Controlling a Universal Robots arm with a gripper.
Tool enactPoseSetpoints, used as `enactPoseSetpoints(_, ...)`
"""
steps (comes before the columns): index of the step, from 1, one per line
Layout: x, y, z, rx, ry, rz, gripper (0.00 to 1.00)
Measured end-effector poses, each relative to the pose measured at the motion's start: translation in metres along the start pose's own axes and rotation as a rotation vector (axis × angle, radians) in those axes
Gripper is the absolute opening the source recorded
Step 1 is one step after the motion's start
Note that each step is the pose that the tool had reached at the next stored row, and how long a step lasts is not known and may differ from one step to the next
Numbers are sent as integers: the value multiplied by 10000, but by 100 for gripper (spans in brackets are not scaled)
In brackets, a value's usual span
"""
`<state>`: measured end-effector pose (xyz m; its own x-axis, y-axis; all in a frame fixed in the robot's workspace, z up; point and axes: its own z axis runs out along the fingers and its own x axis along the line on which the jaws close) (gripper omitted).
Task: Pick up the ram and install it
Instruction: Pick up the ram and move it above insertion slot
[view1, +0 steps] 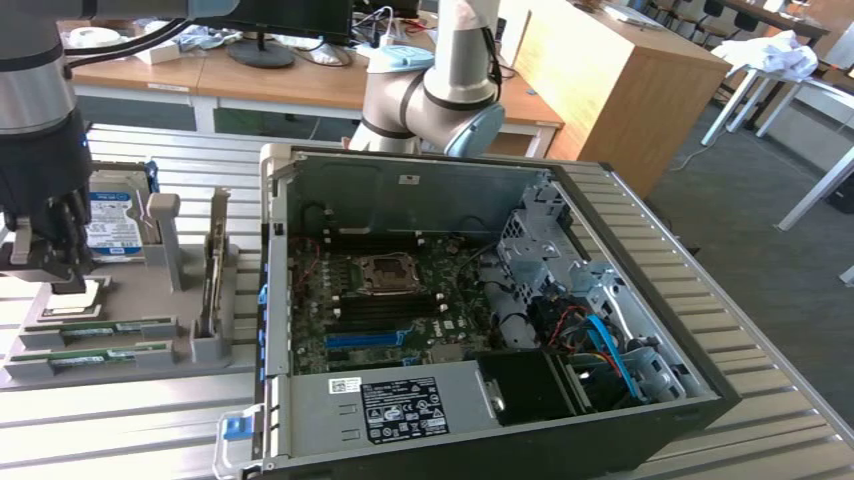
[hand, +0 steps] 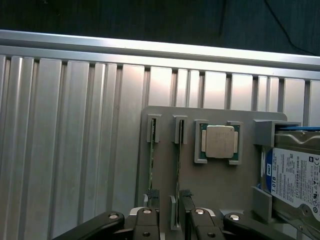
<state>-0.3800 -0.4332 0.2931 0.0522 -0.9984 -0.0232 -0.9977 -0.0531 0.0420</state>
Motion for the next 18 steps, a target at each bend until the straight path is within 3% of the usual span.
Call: enactPoseSetpoints(18,4,-8,180,1,-1,0,30)
